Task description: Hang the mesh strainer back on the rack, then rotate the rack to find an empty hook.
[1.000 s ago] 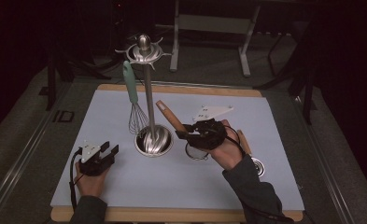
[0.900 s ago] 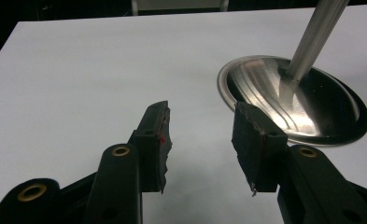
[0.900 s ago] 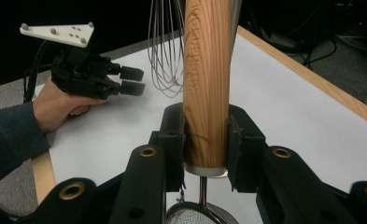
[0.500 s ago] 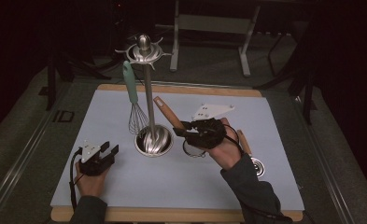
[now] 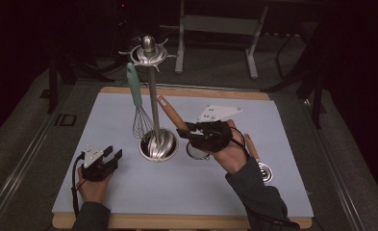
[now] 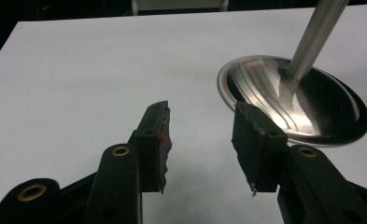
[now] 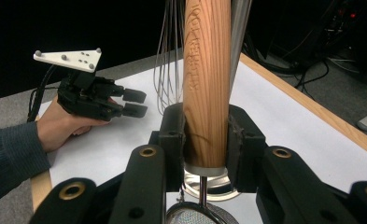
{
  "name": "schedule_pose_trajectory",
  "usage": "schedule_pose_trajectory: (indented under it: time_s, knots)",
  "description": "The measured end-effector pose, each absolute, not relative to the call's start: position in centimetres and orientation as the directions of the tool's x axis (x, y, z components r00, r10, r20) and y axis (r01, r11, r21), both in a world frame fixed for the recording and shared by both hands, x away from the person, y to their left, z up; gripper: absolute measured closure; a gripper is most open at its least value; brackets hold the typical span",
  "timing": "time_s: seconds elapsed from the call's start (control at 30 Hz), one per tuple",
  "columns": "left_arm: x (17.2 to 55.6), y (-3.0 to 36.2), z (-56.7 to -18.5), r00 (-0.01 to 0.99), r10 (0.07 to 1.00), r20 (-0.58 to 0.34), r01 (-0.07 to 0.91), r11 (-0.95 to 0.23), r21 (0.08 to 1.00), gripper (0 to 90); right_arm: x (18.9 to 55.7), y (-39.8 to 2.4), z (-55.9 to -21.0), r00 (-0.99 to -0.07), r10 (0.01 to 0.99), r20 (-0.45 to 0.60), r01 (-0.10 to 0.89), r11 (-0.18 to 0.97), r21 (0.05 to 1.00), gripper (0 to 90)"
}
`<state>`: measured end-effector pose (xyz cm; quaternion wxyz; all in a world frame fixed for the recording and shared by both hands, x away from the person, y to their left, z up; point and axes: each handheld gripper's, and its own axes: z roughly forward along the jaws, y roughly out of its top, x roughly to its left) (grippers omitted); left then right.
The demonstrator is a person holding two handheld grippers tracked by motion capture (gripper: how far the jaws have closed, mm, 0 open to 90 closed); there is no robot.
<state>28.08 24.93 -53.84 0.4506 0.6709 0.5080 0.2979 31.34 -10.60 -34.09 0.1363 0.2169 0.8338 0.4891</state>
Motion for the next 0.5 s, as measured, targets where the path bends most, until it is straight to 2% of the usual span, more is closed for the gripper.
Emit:
schedule_pose_trajectory:
  time_s: [0.5]
  knots:
    - [28.07, 24.94, -53.83, 0.307, 0.95, -0.057, 0.414, -0.079, 0.907, 56.7, 30.99, -10.42, -33.31, -0.863, 0.504, -0.035, 0.19, 0.387, 0.902, 71.0]
